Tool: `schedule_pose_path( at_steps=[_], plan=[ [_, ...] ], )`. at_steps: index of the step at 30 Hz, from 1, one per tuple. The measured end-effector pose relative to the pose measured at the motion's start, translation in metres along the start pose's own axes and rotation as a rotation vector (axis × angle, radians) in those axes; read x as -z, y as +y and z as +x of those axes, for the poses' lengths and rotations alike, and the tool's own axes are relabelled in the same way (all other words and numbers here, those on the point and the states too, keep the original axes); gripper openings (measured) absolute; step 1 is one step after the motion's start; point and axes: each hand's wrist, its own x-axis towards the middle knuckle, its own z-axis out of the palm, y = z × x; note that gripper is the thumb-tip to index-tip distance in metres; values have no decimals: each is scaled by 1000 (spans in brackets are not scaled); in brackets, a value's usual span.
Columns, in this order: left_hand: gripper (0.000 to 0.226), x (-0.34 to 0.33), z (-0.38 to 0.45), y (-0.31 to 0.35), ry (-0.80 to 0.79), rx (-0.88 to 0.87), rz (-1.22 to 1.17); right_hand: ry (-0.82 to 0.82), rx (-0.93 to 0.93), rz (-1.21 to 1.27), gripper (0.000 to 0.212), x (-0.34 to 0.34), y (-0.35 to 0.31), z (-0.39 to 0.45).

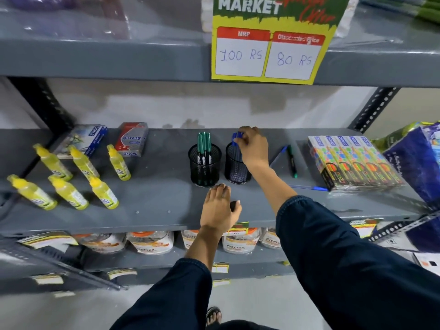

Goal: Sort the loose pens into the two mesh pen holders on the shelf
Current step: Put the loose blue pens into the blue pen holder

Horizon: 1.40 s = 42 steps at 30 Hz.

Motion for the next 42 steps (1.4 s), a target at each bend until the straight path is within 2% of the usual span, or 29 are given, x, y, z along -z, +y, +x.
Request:
schedule_pose_path(
  at_steps=[8,12,15,17,19,21,24,28,33,36,40,42],
  plan=[
    [52,-1,0,-2,12,-15,-1,-97,35,-140,43,-3,9,-2],
    [46,-1,0,-2,9,-13,-1,43,10,-61,44,12,13,-7],
    [35,-1,2,3,23,-27,-11,173,-130,-16,38,27,37,-17],
    [40,-2,5,10,12,-44,-9,216,-235,-77,36,38,61,-29],
    [43,-6,6,18,8,-56,5,199,-304,-239,33,49,85,-44],
    [42,-12,7,25,-7,-66,6,115,-357,-417,35,56,107,-60],
    [41,-19,7,28,-27,-77,11,-25,-412,-510,40,61,129,-80],
    [39,-20,7,28,-28,-81,3,10,-364,-424,41,67,133,-98],
    [38,-19,6,28,-19,-83,-17,35,-345,-342,30,62,124,-107],
    [38,-18,6,27,-26,-81,-25,133,-464,-367,36,60,119,-107],
    [41,-16,6,27,-45,-78,-26,97,-709,-230,41,61,108,-95],
    [42,-15,5,27,-51,-74,-23,71,-768,-185,47,64,102,-89]
  ],
)
